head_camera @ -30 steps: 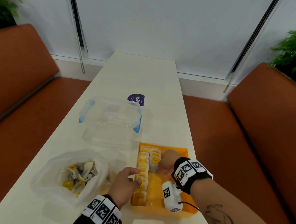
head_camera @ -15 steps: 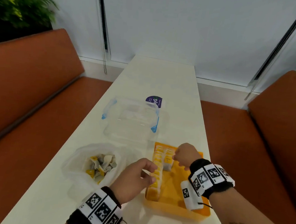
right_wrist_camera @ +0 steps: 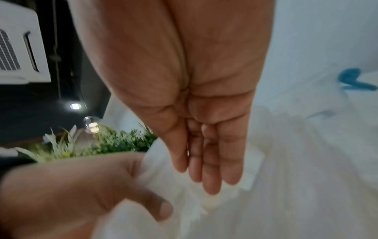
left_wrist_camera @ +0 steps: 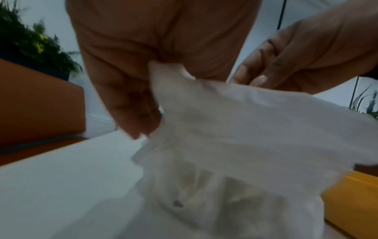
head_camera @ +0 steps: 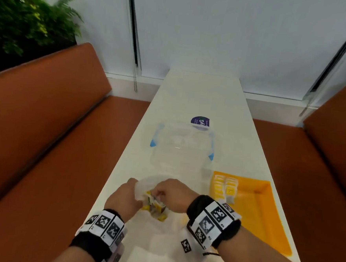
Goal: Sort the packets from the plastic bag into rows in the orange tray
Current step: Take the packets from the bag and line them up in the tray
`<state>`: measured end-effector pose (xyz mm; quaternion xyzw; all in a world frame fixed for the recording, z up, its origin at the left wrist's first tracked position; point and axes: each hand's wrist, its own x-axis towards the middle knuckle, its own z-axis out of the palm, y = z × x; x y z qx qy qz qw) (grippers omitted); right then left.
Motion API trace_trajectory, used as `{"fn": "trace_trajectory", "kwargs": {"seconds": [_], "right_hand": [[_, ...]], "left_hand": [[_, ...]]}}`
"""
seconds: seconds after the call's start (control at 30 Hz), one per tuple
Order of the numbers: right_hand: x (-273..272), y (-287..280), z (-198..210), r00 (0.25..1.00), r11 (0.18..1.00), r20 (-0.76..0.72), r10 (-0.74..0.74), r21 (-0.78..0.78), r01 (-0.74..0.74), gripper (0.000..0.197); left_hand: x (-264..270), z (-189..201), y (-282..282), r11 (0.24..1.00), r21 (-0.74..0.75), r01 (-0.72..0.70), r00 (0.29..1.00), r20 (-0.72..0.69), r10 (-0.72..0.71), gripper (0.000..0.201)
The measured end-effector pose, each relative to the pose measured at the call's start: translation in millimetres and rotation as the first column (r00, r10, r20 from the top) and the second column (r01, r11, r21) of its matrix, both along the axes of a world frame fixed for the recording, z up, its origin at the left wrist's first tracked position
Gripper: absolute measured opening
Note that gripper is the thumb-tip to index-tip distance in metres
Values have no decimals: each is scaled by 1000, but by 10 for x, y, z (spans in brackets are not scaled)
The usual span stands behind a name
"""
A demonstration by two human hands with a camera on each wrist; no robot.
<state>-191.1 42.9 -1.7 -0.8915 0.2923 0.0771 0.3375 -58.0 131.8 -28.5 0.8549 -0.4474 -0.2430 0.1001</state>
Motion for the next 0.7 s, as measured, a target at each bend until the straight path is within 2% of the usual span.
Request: {"fn": "trace_trajectory", "kwargs": {"seconds": [0.07, 0.13, 0.23, 0.3, 0.4, 0.57, 0.63, 0.7], "right_hand": [[151, 51, -212, 993, 997, -116, 11, -72, -20, 14], [243, 66, -368, 982, 990, -191, -5, -139, -22, 9], [333, 72, -492, 943, 958, -330, -45, -281, -53, 18], [388, 67, -570, 926, 944, -363, -101, -330, -26, 23], [502, 55, -663, 904, 937, -389, -177, -347, 34, 25], [608, 145, -761, 835, 914, -505, -218, -407, -7, 18], [624, 164, -795, 820, 909, -516, -247, -418, 12, 12], [630, 168, -791, 826, 919, -510, -239, -395, 23, 13]], "left_hand": [[48, -45, 9, 999, -25, 40, 999, -11, -40, 28], [91, -60, 15, 996, -74, 46, 997, -51, -50, 21], [115, -29, 21, 987, -144, 69, 993, -89, -82, 27], [125, -3, 36, 977, -204, 69, 989, -115, -94, 25], [161, -10, 64, 965, -253, 69, 984, -141, -107, 25], [212, -70, 141, 963, -263, 59, 981, -162, -105, 26], [214, -89, 165, 963, -259, 70, 978, -170, -117, 26], [215, -104, 173, 965, -247, 84, 975, -180, -131, 26]]}}
